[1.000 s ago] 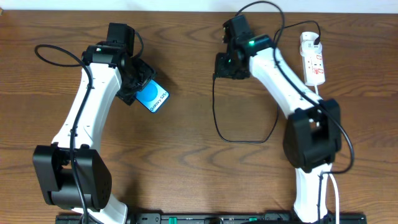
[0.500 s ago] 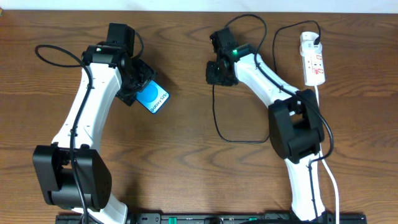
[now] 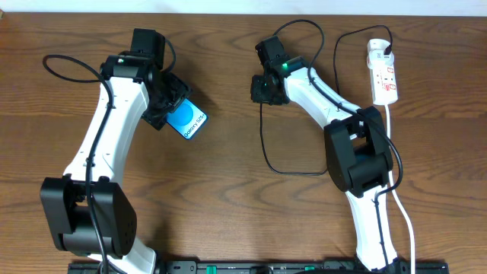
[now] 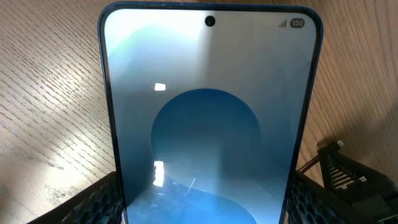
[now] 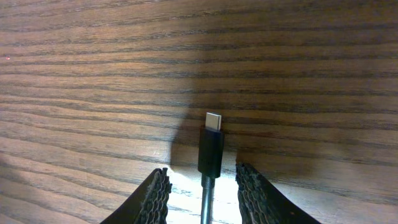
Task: Plug charger to phone and switch on socket
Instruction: 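Move the right gripper over the black cable's USB-C plug, then grasp the USB-C plug end with the right gripper and lift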
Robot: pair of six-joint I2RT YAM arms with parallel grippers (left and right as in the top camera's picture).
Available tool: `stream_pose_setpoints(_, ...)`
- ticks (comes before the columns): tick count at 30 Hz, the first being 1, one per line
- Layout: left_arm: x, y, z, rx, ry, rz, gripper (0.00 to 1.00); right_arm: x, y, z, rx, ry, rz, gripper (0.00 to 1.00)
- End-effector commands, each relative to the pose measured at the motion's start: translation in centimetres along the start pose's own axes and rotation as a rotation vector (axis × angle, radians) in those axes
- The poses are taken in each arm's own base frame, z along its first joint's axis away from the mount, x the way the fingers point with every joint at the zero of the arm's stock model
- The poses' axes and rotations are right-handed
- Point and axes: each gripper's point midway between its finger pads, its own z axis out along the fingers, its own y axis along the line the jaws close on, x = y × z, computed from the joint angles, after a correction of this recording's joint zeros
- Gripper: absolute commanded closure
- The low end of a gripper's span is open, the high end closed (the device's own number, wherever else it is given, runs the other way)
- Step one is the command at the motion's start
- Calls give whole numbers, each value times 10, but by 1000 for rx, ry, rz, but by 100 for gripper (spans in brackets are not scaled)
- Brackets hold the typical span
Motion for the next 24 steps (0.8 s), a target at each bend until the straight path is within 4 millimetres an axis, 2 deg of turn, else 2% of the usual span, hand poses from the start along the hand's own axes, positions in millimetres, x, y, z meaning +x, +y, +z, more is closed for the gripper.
stream_pose_setpoints(1, -3, -4, -11, 23, -19, -12, 93, 14, -1, 19, 45, 26, -2, 65)
stream_pose_setpoints(7, -3, -4, -11, 23, -19, -11, 93, 27, -4, 33, 64, 65, -9, 66)
stream_pose_setpoints(12, -2, -3, -11, 19, -16, -12, 93, 33, -9, 35, 91, 85, -10, 75)
stream_pose_setpoints(14, -2, -3, -11, 19, -16, -12, 93, 32, -11, 35, 100, 79, -10, 81)
stream_pose_setpoints(16, -2, -3, -11, 18, -15, -12, 92, 31, -12, 35, 107, 75, -10, 96)
stream_pose_setpoints(17, -2, -2, -11, 17, -15, -12, 93, 31, -13, 35, 111, 73, -11, 99)
stream_pose_setpoints(21, -2, -2, -11, 17, -15, -12, 93, 30, -14, 34, 109, 76, -60, 99)
stream_pose_setpoints(24, -2, -3, -11, 17, -15, -8, 93, 34, 7, 23, -31, 123, -161, 99)
